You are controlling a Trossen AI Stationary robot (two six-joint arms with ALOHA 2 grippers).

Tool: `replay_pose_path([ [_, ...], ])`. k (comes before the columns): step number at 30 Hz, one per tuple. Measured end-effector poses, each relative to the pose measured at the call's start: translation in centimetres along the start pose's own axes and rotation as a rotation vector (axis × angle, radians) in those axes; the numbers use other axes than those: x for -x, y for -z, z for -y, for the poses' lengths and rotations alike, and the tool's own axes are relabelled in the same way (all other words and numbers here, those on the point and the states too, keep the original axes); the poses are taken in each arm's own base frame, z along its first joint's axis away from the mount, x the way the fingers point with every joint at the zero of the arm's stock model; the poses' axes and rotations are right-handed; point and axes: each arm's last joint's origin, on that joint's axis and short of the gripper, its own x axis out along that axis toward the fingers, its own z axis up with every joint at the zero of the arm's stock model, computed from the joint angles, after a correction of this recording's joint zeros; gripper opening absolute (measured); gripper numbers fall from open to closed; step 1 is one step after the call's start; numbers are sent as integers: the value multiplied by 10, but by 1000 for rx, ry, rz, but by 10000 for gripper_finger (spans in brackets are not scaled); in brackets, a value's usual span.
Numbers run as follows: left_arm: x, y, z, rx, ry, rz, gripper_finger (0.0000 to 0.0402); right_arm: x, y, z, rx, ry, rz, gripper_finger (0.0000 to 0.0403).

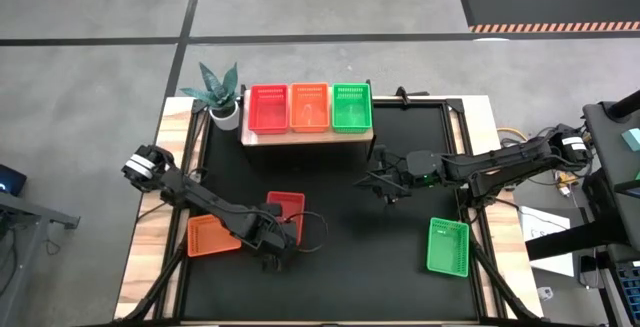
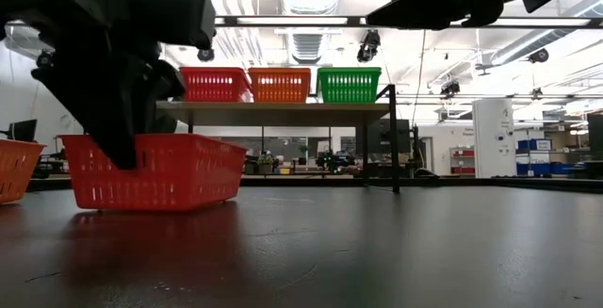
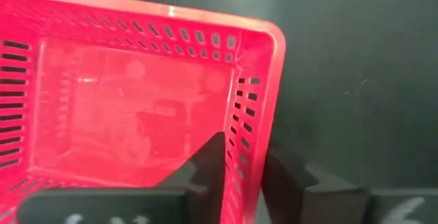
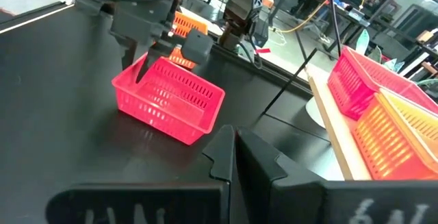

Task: Stack baskets on shelf by color
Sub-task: Stack the red basket on top of the other red basket on the shelf

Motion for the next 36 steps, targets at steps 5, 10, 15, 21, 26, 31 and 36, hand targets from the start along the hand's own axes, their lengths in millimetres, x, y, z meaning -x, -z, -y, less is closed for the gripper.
replay_pose_path([
  [5, 0, 0, 0, -19, 3, -1, 8, 0, 0, 0, 0, 0, -1, 9],
  [10, 7, -4, 1, -18, 8, 10, 1, 0, 0, 0, 1, 0, -1, 9],
  [15, 27, -16, 5, -52, -9, -5, 0, 0, 1, -1, 1, -6, -12, 9],
  [21, 68, -33, 6, -136, -80, -19, 0, 0, 1, -1, 0, -6, -14, 9],
  [26, 109, -45, 1, -190, -150, -4, 0, 0, 1, -1, 1, -6, -14, 9],
  [31, 145, -48, -14, -256, -214, 33, 0, 0, 1, -1, 1, -7, -15, 9],
  [36, 176, -46, -44, -299, -278, 91, 0, 0, 1, -1, 0, -7, -16, 9],
])
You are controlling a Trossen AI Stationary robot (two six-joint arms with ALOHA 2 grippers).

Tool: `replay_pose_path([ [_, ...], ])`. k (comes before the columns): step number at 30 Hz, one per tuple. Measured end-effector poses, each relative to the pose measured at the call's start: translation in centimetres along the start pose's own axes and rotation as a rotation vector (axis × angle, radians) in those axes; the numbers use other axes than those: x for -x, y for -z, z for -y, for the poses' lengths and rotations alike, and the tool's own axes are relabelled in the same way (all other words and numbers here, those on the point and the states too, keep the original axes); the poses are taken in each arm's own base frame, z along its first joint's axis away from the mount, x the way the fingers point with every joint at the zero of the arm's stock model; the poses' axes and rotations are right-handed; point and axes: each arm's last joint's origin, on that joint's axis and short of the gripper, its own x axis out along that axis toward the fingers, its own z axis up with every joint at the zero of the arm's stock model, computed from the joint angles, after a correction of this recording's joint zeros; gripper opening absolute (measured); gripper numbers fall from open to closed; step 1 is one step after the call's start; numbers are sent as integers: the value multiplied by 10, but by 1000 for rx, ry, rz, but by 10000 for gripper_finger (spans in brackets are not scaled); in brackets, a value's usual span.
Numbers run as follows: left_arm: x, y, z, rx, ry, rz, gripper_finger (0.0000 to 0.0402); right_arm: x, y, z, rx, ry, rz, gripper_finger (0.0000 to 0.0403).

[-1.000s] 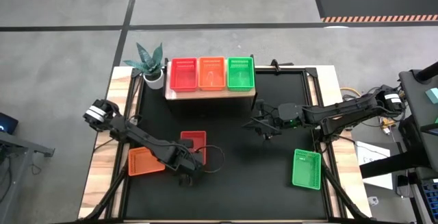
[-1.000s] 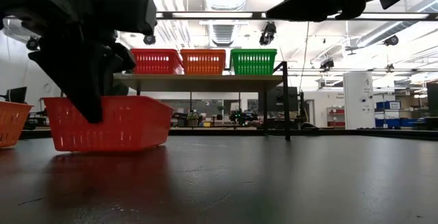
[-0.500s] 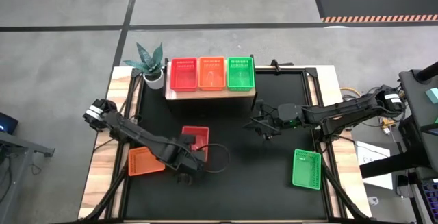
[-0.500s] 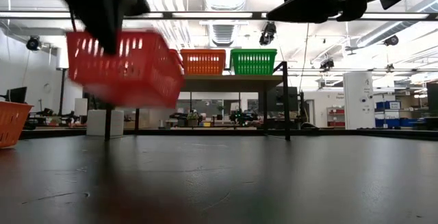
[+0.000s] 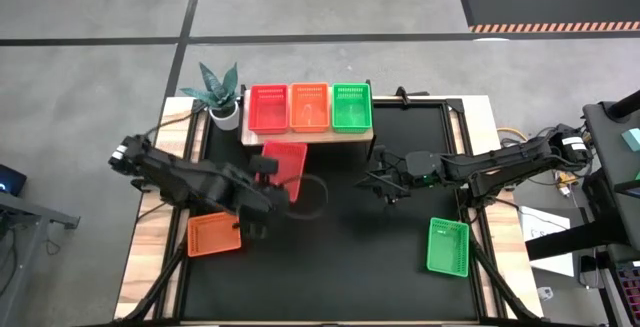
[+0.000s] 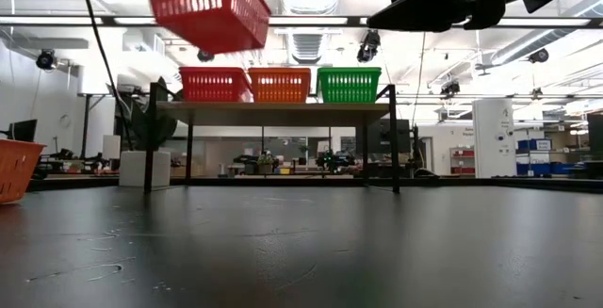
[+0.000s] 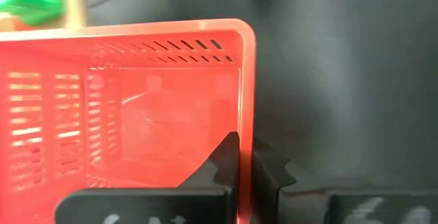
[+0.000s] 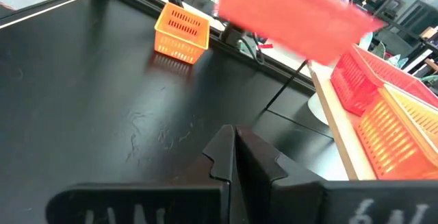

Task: Stack baskets on shelf by color
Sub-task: Stack the red basket on top of the other red basket on the shelf

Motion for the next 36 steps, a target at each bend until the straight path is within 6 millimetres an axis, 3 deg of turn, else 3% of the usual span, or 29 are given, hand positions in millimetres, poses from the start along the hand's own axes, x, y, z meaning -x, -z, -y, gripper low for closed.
replay_pose_path([
  [8, 14, 21, -71, -31, -107, 18, 0, 0, 0, 0, 0, 0, -1, 9],
  [14, 6, 37, -122, -10, -181, -54, 0, 0, 0, 0, 0, -1, -4, 9],
  [20, -9, 53, -163, 69, -133, -101, 0, 0, 0, 0, 0, -2, -5, 9],
  [27, -18, 67, -185, 104, -121, -135, 0, 0, 0, 0, 0, -2, -5, 9],
  [36, -21, 63, -186, 115, -73, -64, 0, 0, 1, 0, 0, -2, -5, 9],
])
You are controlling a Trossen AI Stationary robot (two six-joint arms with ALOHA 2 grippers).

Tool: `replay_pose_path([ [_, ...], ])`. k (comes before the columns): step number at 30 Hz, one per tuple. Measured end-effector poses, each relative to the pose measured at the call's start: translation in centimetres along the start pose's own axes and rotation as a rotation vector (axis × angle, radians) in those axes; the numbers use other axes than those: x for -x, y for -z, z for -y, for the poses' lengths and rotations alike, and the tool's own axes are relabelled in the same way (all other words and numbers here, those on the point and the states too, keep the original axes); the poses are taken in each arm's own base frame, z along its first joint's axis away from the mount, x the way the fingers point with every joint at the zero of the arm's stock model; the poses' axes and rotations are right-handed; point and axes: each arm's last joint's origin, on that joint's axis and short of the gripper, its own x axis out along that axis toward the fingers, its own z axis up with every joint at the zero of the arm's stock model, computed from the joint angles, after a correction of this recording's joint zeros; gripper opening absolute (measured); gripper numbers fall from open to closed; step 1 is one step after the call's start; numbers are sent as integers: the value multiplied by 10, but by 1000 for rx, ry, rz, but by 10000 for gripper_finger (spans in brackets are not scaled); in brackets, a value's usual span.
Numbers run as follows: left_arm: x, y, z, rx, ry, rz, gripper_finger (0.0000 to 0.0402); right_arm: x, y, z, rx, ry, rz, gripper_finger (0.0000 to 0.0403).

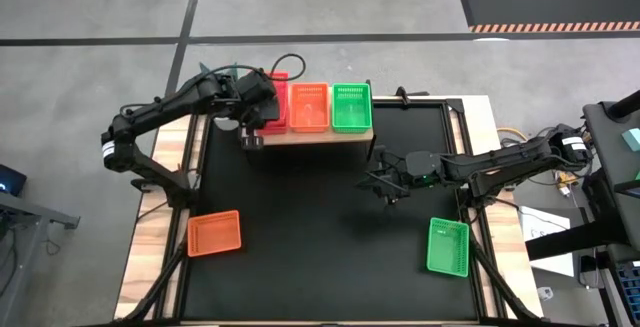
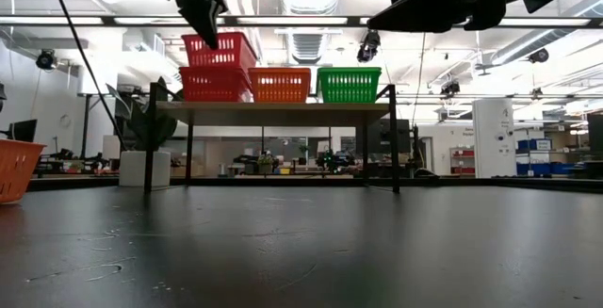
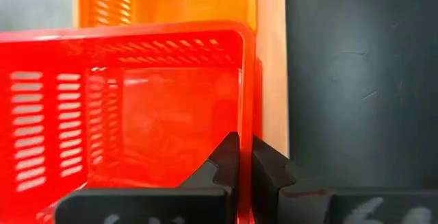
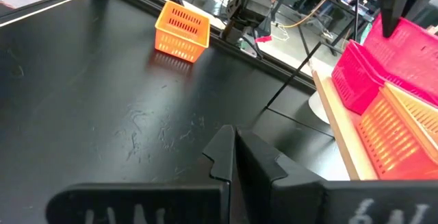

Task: Stack baskets on shelf by color
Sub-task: Stack the red basket on top of the other red basket on the shelf

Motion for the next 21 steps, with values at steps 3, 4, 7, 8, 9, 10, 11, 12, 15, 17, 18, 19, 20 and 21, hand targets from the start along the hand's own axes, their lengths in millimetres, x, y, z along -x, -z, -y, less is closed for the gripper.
replay_pose_path([
  [3, -2, 1, 1, 30, 13, -6, 0, 0, 0, 0, 0, 0, 0, 9],
  [4, -3, 1, 1, 35, 15, -6, 0, 0, 0, 0, 0, 0, 0, 9],
  [7, -3, 1, 1, 36, 16, -6, 0, 0, 0, 0, 0, 0, -1, 9],
  [8, -3, 1, 1, 36, 17, -6, 0, 0, 0, 0, 0, 0, -1, 9],
  [9, -3, 1, 1, 36, 16, -7, 0, 0, 0, 0, 0, 0, -1, 9],
  [10, -3, 1, 1, 36, 16, -7, 0, 0, 0, 0, 0, 0, -1, 9],
  [11, -3, 1, 1, 36, 17, -7, 0, 0, 0, 0, -1, 0, -1, 9],
  [12, -3, 1, 2, 36, 17, -7, 0, 0, 0, 0, -1, 0, -1, 9],
  [15, -4, 1, 2, 36, 17, -8, 0, 0, 0, 0, -1, -2, -4, 9],
  [17, -5, 1, 2, 35, 19, -12, 0, 0, 1, 0, -1, -4, -8, 9],
  [18, -6, 2, 2, 35, 20, -15, 0, 0, 1, -1, -1, -5, -11, 9],
  [19, -7, 2, 3, 34, 21, -16, 0, 0, 1, -1, -1, -7, -15, 9],
  [20, -9, 2, 3, 34, 21, -17, 0, 0, 2, -1, -1, -8, -17, 9],
  [21, -11, 2, 4, 34, 20, -17, 0, 0, 2, -1, -1, -9, -19, 9],
])
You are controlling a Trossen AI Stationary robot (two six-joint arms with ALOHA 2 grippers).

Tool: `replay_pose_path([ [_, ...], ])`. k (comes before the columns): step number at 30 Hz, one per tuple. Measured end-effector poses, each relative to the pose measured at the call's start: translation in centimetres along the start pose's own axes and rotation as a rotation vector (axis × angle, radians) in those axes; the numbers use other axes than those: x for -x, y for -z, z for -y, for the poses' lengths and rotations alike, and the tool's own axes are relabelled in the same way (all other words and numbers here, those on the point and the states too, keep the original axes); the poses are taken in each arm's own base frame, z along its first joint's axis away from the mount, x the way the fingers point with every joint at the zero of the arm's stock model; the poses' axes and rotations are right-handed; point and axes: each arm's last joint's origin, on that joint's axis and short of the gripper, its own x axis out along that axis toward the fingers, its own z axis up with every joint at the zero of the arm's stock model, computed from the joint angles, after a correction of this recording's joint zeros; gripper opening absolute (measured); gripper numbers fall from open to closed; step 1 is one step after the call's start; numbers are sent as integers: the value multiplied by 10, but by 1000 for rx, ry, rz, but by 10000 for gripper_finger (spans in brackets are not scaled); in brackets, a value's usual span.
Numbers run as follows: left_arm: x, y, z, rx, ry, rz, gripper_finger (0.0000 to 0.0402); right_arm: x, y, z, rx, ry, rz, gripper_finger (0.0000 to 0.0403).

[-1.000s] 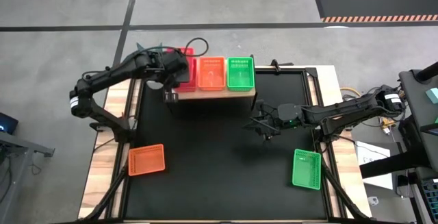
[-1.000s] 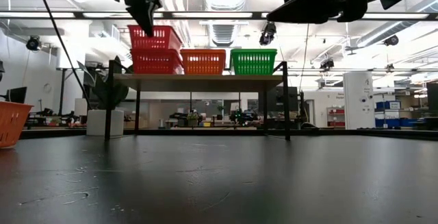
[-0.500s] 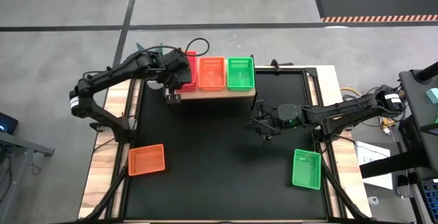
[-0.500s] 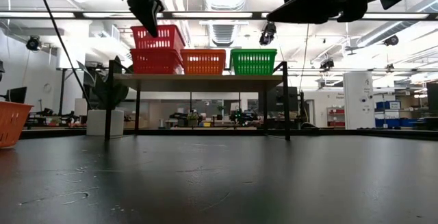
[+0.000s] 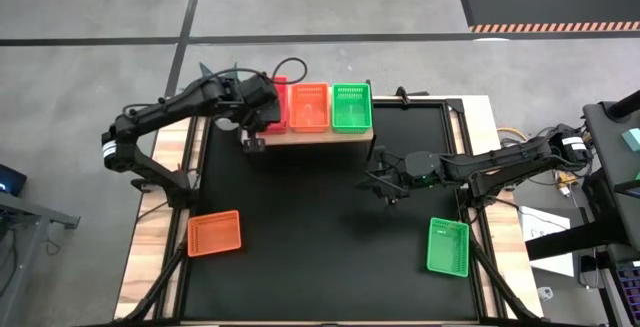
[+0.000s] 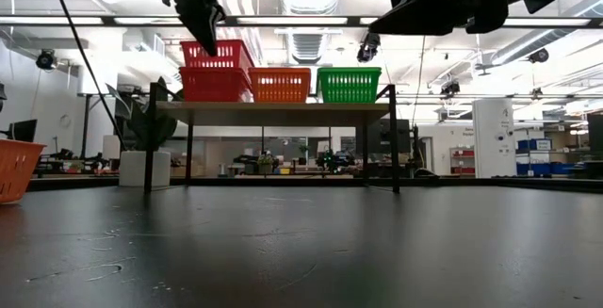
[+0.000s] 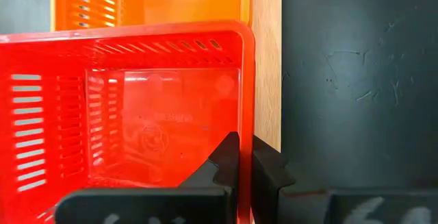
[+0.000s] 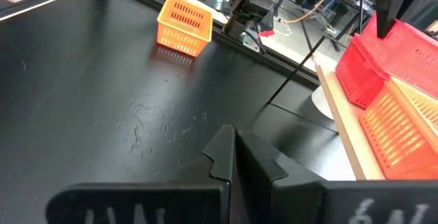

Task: Stack baskets on shelf by color
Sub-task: Stack the red basket on top of the other red basket on the shelf, then stack the green basket on top of the other green basket on the shelf

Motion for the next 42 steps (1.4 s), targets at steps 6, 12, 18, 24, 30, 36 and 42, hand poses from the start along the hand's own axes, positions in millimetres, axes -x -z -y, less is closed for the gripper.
replay_pose_path([
  [6, -8, 1, 2, -7, 1, -5, 0, 0, 0, 0, 0, 0, 0, 9],
  [12, -8, 0, 2, -7, -1, -3, 0, 0, 0, 0, 0, 0, 0, 9],
  [18, -8, 0, 2, -8, -1, -3, 1, 0, 0, 0, 0, 0, 0, 9],
  [24, -8, 0, 2, -2, -1, -3, 33, 0, 0, 0, 0, 0, 0, 9],
  [30, -8, 0, 2, -1, -1, -2, 81, 0, 0, 0, 0, 0, -1, 9],
  [36, -8, 0, 2, -3, 0, -2, 107, 0, 0, 0, -7, 0, -1, 9],
  [42, -3, 0, 7, -18, 5, 8, 109, 0, 0, 0, -7, 0, -1, 9],
])
